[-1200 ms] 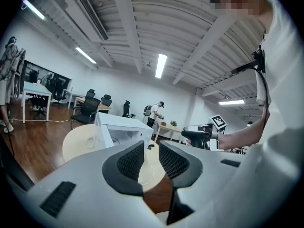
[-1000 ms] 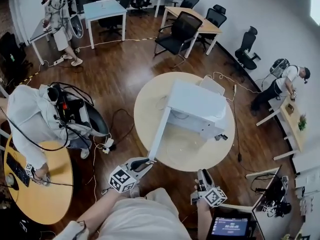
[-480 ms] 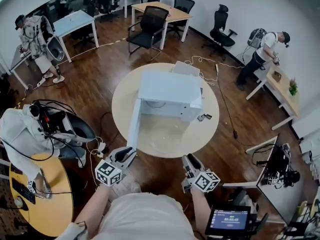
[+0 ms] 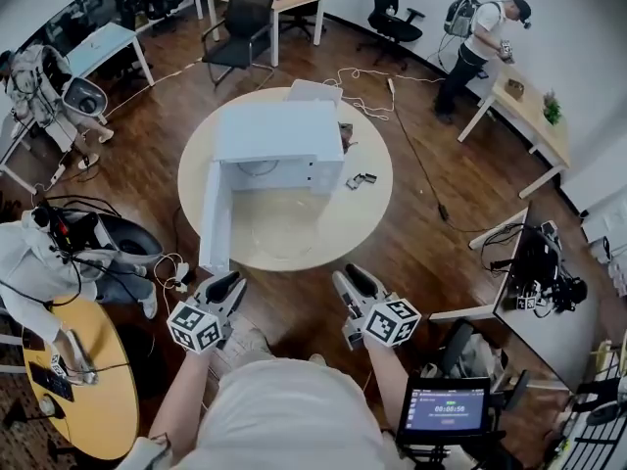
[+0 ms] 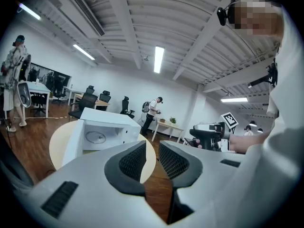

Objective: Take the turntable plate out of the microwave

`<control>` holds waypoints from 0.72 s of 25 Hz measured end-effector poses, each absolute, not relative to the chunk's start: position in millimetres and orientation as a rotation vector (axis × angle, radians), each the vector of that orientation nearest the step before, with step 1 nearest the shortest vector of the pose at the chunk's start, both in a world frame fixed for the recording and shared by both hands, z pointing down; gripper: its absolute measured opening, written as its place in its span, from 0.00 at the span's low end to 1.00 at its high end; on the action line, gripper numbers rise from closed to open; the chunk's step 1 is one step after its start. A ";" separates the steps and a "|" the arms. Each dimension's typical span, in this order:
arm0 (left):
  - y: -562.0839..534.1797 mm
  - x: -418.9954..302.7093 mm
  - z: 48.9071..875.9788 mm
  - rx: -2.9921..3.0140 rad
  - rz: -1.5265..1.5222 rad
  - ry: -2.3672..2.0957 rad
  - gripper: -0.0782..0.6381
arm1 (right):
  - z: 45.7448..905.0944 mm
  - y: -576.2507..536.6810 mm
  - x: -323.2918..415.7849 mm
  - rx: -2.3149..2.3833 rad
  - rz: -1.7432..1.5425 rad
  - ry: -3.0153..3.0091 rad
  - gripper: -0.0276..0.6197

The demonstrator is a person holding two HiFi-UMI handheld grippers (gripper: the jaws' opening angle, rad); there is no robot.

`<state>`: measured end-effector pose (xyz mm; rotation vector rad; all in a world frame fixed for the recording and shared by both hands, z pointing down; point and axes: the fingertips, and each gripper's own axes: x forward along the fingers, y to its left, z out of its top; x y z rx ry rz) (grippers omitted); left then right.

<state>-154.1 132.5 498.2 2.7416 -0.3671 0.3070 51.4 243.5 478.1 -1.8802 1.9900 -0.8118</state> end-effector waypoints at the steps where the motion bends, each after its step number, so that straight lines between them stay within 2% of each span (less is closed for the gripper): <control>1: 139.5 -150.1 500.5 2.736 0.315 -0.370 0.23 | 479.7 250.5 56.5 -1.885 -0.808 1.986 0.32; 7: 183.2 -137.3 517.3 2.714 0.357 -0.421 0.23 | 503.9 295.3 81.1 -1.880 -0.835 1.957 0.32; 18: 264.0 -191.6 544.2 2.573 0.446 -0.651 0.23 | 541.1 356.0 98.0 -1.862 -0.896 1.892 0.32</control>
